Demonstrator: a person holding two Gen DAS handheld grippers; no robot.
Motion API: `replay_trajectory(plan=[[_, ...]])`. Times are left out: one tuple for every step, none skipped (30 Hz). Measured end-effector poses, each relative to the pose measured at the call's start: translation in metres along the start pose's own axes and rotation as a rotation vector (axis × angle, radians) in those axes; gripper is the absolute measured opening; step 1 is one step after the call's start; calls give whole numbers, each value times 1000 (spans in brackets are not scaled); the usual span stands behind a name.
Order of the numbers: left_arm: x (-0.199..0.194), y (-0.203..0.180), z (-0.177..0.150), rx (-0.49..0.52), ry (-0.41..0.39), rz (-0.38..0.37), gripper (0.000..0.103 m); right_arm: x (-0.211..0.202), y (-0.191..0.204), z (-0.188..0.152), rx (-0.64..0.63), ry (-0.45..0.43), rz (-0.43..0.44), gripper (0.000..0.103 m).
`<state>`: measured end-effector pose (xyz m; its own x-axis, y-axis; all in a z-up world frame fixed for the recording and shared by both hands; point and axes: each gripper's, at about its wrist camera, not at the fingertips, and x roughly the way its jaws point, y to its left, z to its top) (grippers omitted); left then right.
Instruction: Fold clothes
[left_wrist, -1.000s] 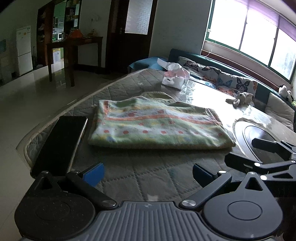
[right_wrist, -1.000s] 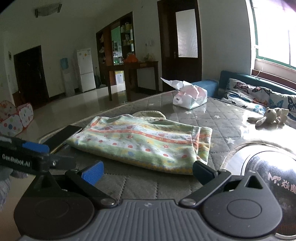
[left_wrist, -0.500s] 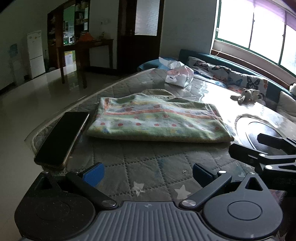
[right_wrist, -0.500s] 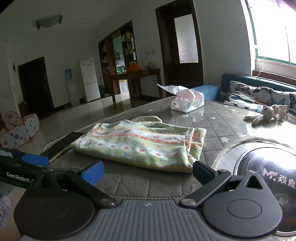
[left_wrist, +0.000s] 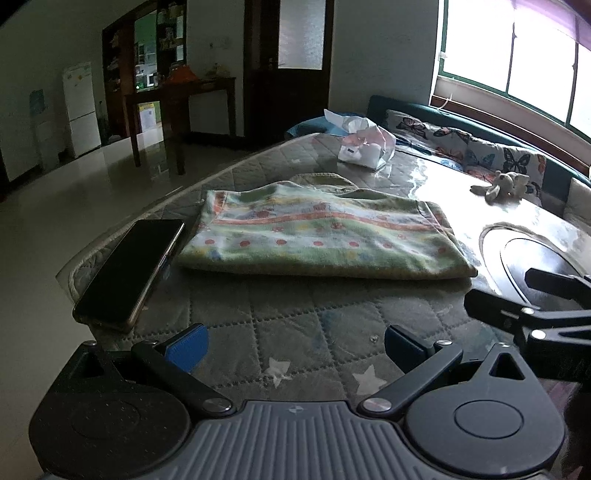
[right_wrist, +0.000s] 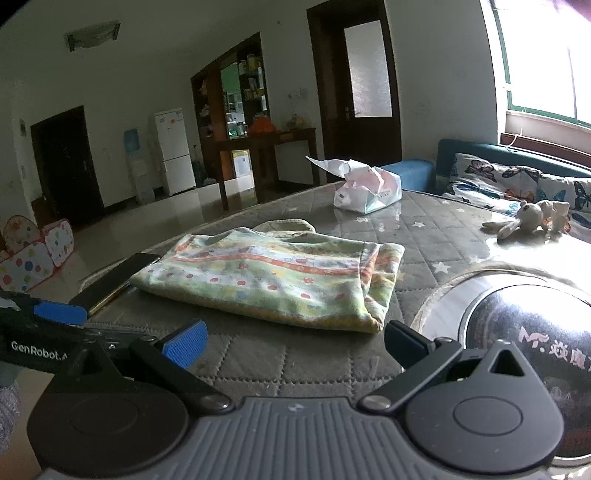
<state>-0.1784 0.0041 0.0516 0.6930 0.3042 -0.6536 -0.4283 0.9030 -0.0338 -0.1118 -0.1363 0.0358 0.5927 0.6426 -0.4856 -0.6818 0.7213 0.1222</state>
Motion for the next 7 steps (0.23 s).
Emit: replay_trajectory(plan=[[1,1,0,4,-1,-5,103,-1,0,-1,9,-3,-8,103],[2,2,0,7,0,-11,103,-1,0,-2,19,-6,-14,103],[3,3,-1,9,-1,-17,103,-2,0,-3,28,-9,-19,103],[3,4,-1,11,-6,-22,103,-3,0,-5,37,-11,-27,103],[4,4,-1,14,-12,-25,103,-3,0,-6,45,-11,-40,103],[4,5,0,19,-18,-23,103,-3,1,-7,50,-11,-53,103],[5,6,0,24,-22,-22,103,-3,1,-8,52,-6,-60,103]])
